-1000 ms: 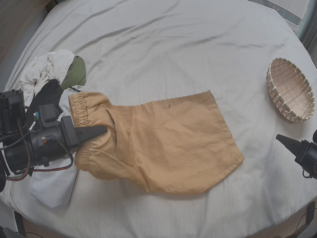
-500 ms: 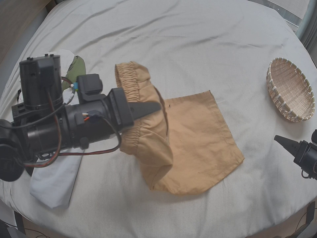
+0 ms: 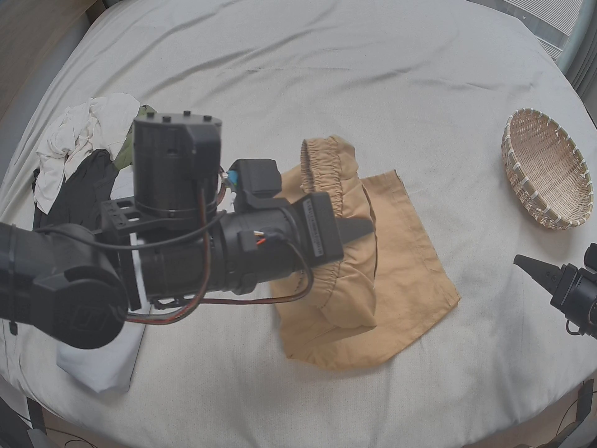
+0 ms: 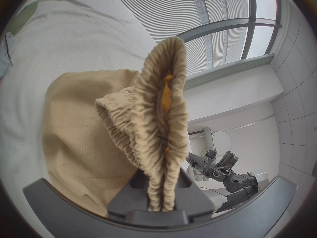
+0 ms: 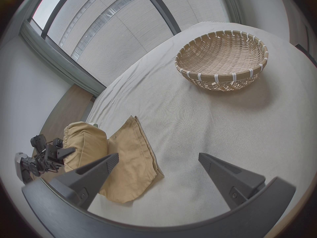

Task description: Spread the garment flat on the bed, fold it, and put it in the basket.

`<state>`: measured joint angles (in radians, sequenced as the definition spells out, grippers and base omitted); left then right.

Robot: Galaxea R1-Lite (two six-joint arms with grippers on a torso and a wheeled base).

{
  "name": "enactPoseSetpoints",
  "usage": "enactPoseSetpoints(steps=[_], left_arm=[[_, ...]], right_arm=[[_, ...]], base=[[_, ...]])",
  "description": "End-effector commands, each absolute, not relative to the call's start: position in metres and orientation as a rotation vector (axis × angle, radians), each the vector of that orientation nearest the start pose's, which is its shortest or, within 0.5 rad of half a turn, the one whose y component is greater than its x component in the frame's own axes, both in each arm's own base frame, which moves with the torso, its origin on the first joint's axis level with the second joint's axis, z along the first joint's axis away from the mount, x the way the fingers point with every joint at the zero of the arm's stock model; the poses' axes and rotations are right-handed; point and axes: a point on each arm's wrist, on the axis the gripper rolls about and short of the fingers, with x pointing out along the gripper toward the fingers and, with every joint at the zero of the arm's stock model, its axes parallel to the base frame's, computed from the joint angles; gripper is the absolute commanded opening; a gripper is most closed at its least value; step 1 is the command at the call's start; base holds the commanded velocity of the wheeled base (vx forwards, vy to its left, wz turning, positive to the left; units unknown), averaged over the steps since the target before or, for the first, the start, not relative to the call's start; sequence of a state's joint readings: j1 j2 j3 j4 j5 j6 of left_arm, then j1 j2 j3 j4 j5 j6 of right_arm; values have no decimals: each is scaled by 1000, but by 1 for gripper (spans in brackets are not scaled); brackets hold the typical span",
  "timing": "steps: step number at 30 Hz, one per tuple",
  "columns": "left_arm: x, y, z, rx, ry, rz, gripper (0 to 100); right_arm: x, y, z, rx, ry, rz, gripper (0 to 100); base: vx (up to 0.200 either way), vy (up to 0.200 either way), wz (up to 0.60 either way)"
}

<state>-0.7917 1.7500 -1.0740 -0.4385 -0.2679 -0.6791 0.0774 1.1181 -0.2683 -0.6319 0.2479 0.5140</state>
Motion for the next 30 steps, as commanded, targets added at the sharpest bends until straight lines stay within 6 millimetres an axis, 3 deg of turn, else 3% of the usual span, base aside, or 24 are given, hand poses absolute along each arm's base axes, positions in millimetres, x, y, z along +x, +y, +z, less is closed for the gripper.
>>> enactPoseSetpoints(steps=[1, 10, 19, 20, 28, 30], left_arm=[[239, -259, 207, -533, 624, -933, 0], [242, -280, 193, -524, 637, -958, 0], [251, -285, 187, -519, 626, -916, 0], [255, -286, 187, -524, 614, -903, 100], [255, -285, 194, -536, 575, -910, 100], [252, -276, 195, -536, 565, -879, 100]], right_arm=[[139, 16, 165, 528, 303, 259, 100], [139, 16, 165, 528, 301, 259, 100], [139, 16, 165, 529, 302, 261, 100], [139, 16, 165, 529, 302, 261, 100], [139, 17, 162, 532, 321, 265, 100], [138, 18, 159, 535, 339, 286, 100]], base=[[0, 0, 0], [0, 0, 0], [0, 0, 0], [0, 0, 0], [0, 0, 0], [0, 0, 0]])
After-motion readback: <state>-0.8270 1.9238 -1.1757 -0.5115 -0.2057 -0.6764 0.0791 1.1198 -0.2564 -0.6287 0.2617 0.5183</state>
